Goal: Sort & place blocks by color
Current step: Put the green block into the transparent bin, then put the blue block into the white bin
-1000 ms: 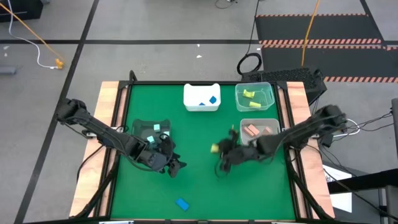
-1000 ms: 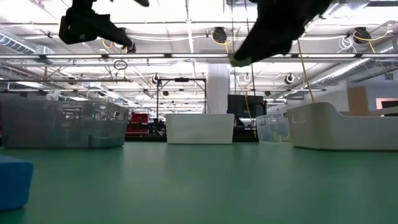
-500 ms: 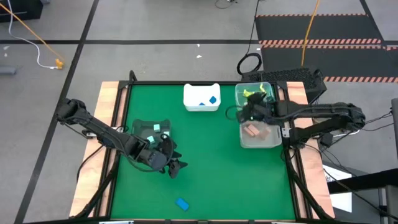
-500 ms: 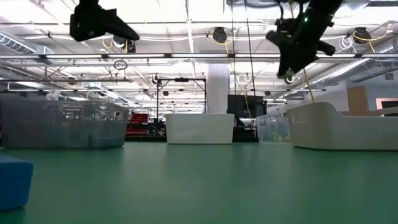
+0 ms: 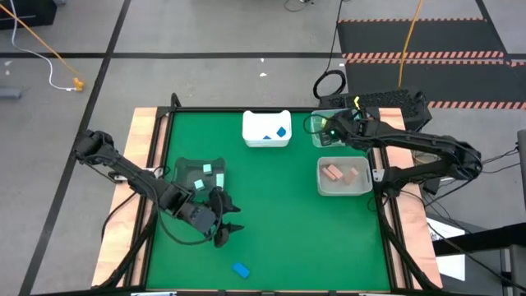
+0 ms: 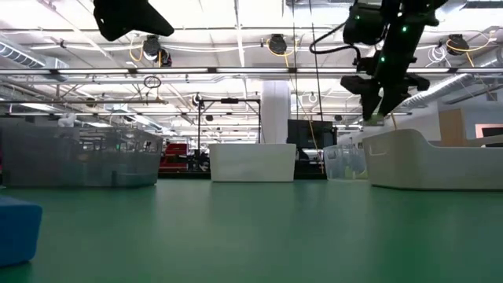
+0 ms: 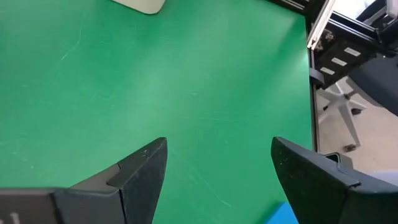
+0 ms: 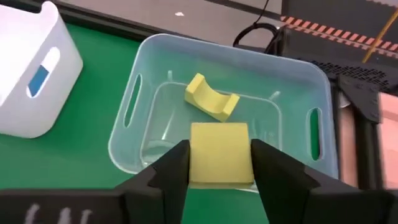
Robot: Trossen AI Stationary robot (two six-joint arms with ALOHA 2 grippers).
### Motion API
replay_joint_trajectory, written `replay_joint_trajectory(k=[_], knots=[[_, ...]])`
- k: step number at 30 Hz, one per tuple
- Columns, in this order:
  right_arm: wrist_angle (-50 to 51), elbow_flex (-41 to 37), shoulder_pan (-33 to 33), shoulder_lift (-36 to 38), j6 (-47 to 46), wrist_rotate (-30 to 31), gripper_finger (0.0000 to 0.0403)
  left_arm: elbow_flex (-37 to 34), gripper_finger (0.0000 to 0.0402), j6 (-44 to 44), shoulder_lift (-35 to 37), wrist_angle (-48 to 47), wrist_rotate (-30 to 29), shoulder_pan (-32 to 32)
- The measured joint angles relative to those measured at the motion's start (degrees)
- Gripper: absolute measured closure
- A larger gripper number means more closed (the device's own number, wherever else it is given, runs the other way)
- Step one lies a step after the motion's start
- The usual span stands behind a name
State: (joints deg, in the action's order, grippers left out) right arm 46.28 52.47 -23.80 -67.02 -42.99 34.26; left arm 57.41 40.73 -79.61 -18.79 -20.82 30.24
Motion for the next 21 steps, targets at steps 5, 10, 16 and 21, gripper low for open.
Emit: replay_joint_trajectory(k=[5, 10, 16, 21], knots=[[-4.64, -2.63, -2.74, 0.0, 2.55, -0.31, 0.0211, 0.01, 0.0117, -3.64, 0.0, -1.42, 1.62, 0.0], [-5.83, -3.04, -4.38, 0.3, 4.87, -0.31, 0.0179, 0.0, 0.0117, -12.47, -1.65, -2.56, 4.86, 0.02], [-6.52, -3.04, -3.14, 3.08, 3.52, -11.69, 0.0164, -0.01, 0.0117, -21.65, -8.52, -1.73, 17.58, 0.73], [-11.18, -3.04, 2.65, 5.2, 2.8, -16.59, 0.0173, -0.06, 0.0117, -29.58, -14.74, -0.99, 20.3, 2.62]])
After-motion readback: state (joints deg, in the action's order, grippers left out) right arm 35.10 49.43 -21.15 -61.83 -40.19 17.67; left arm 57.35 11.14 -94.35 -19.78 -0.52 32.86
